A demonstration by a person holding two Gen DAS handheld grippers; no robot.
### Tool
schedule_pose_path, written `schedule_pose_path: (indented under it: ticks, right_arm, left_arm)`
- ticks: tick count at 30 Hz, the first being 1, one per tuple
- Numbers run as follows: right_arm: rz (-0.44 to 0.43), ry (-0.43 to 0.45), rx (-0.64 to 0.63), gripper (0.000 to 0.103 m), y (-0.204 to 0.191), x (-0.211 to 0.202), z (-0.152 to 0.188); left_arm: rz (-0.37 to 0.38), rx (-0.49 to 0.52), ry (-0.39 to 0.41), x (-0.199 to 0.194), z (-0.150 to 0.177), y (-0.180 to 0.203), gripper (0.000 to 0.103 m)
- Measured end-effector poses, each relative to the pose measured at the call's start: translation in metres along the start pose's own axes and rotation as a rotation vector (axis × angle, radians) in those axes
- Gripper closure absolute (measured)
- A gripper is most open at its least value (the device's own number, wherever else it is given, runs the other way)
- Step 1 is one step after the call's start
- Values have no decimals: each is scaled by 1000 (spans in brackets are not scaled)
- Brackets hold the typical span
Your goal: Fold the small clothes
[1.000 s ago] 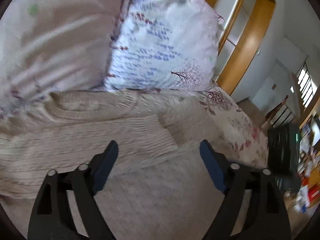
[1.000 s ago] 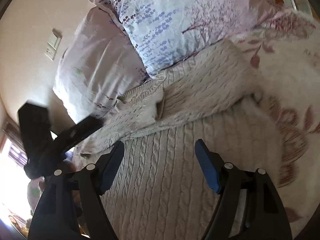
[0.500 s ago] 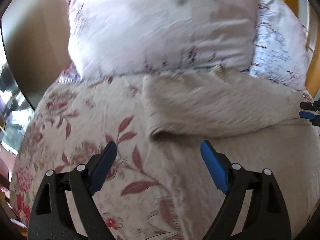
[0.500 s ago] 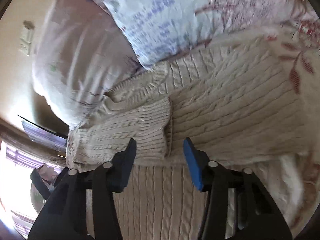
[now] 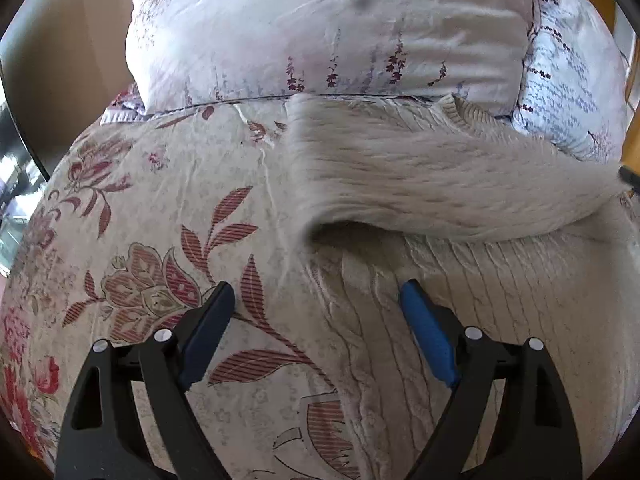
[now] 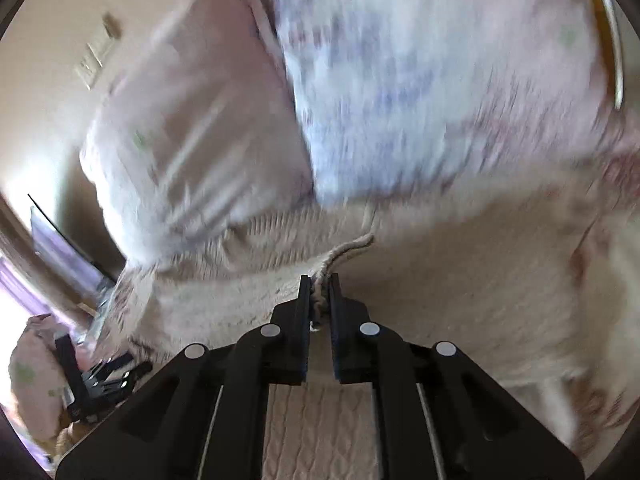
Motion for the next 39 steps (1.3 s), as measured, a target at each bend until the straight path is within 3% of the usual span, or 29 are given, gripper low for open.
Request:
schedule_pose_path:
  ticks: [2,7,13,18,21,23,25,27,29,34,39]
  right_arm:
    - [61,25,-10,95,9,-5,-4]
    - [130,-127,62,95,45,26,25]
    - [152,-57,48,95,43,18,21]
    - [242,-147,65,95,57,28,41]
    - [263,-146,59,94,57,29,44]
    - [245,-155,70,92,57,28,42]
    - [181,-154,116,81,60,18,42]
    - [121,-134,156,61,65,4,44]
    - [75,-101,176,55,69,-17,48]
    - [-38,-101,234,55,84,-64,73]
    - [-29,-129,265,55,103,-93,104]
  left_arm:
    - [-1,-1,0,0,0,0,17]
    - [0,-3,-1,0,0,0,17]
    - [1,-4,-1,1,-1,0,16]
    - [4,-5,-2,1,-1,0,16]
    - [2,-5,-1,1,-1,1,16]
    - [6,-6,-4,-1,0,0,16]
    - [24,-18,-13,-5,3,0,16]
    - [69,-30,-15,-13,8,-1,16]
    - [125,-45,-15,-25,14,-2,16]
    - [305,-106,-38,-48,32,-6,18]
    - [397,-107,-76,-63,57,-3,22]
Point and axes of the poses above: each gripper's, at about its wrist camera, not at the fingertips, and x roughly the way its jaws point, y to its right, z to its underside, the point moved 5 cm from there along x, roughly the way its jaws point, and after that the axes turned 8 degrees about -x, right-handed, at the moved point
